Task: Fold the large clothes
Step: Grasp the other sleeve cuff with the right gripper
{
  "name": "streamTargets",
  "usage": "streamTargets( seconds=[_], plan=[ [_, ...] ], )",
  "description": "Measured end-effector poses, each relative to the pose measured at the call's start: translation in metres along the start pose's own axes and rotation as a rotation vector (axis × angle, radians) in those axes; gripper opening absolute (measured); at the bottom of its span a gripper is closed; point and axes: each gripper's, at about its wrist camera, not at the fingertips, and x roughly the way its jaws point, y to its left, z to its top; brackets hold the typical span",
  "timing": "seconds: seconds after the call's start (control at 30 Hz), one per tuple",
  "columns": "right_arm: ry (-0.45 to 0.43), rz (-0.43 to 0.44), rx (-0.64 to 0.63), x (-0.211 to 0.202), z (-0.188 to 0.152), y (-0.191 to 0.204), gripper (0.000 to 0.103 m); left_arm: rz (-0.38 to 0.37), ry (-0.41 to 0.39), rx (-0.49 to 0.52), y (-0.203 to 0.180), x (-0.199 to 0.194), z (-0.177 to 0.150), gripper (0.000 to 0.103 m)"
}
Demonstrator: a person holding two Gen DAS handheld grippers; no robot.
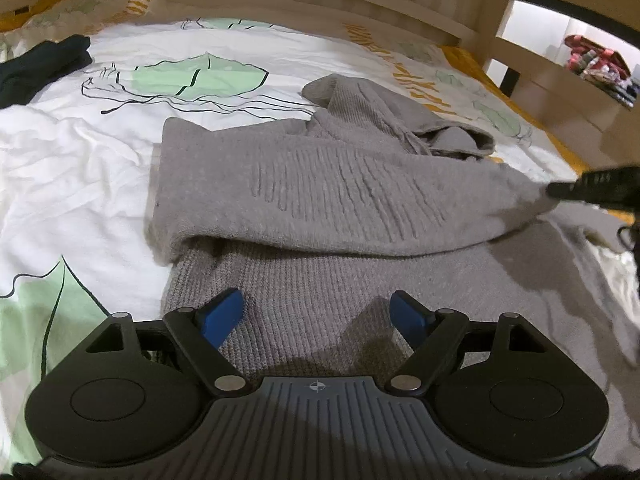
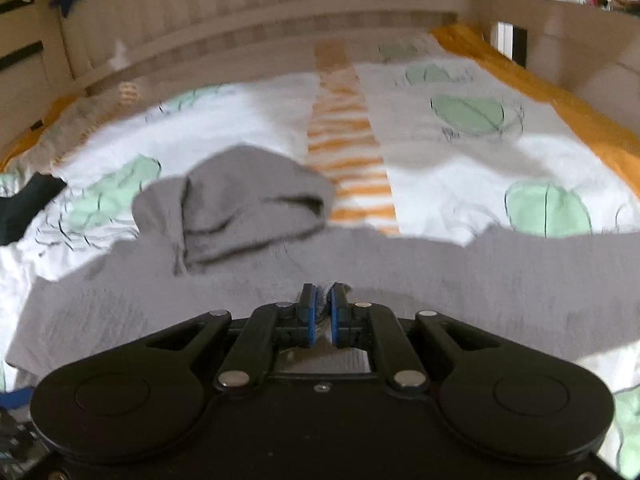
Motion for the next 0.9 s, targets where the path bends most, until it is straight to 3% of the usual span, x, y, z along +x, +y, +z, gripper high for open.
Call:
streamTargets(
  seconds=[0.23,0.37,0.47,0.53,0.6,0.77,0.9],
  plan=[
    [-0.055,-0.035,0.049,-0.019,0.000,-0.020,0.013,-0.007,-0.015,-0.038,-0.001,-0.026,0.013,0.080],
    [0.036,-0.017,0.047,-0.003,-0.009,-0.026,0.015,0.004,-0.065,0.025,-0.014,-0.036,0.030,0.080],
    [0.080,-0.010,0.060,0.003,-0.018,-0.028,0.025,0.027,-0.080,0.032,-0.014,-0.028,0.045,0.080],
    [0.080,0.016,0.096,0.002,-0.021,-0.033,0.045,0.050,-0.087,0.010,-0.009,-0.015,0.054,0.080],
    [0.081,0.045,0.131,0.001,-0.022,-0.037,0.053,0.078,-0.074,-0.014,-0.002,0.004,0.061,0.080],
    [0.079,0.080,0.192,0.005,-0.018,-0.047,0.055,0.141,0.020,-0.009,0.013,0.048,0.050,0.080],
    [0.073,0.116,0.228,0.014,-0.013,-0.052,0.055,0.166,-0.030,0.033,0.011,0.048,0.036,0.085]
  ],
)
